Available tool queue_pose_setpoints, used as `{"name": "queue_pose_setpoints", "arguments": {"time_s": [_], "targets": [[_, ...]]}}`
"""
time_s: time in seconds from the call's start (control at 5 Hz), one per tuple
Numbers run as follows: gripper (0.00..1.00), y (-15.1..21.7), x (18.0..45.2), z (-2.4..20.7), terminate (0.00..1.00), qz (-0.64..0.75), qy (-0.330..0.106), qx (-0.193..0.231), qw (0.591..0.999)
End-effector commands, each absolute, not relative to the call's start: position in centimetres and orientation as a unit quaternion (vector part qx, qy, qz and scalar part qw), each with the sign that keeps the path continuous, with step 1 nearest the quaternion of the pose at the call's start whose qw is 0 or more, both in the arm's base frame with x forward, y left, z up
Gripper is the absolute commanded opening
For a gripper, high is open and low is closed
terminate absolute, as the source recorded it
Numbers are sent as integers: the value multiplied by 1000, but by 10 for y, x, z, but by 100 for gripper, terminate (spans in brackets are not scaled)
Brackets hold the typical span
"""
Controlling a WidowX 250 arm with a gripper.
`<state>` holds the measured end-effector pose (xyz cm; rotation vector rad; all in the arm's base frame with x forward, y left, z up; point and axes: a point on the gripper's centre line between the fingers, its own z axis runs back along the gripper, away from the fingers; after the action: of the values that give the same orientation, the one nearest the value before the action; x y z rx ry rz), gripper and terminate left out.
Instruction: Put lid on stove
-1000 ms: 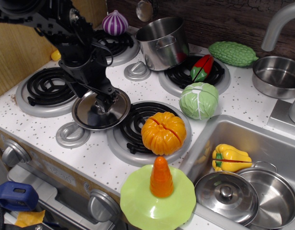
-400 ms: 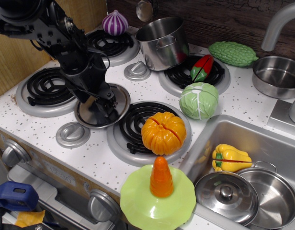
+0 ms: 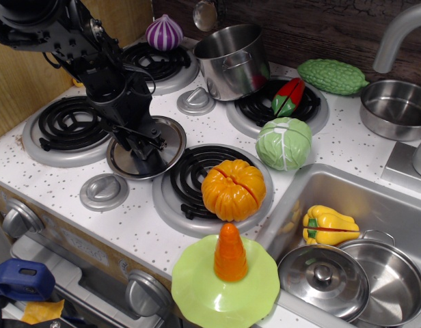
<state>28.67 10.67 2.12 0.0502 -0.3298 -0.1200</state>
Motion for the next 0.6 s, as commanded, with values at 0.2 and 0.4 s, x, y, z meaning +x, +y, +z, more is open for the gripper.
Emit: {"name": "queue_pose_setpoints", "arguments": {"time_s": [0.2,0.4], "targets": [[0,105,299,64,0,-67,-155,78,982],[0,119,294,77,0,-79,-138,105,982]]}}
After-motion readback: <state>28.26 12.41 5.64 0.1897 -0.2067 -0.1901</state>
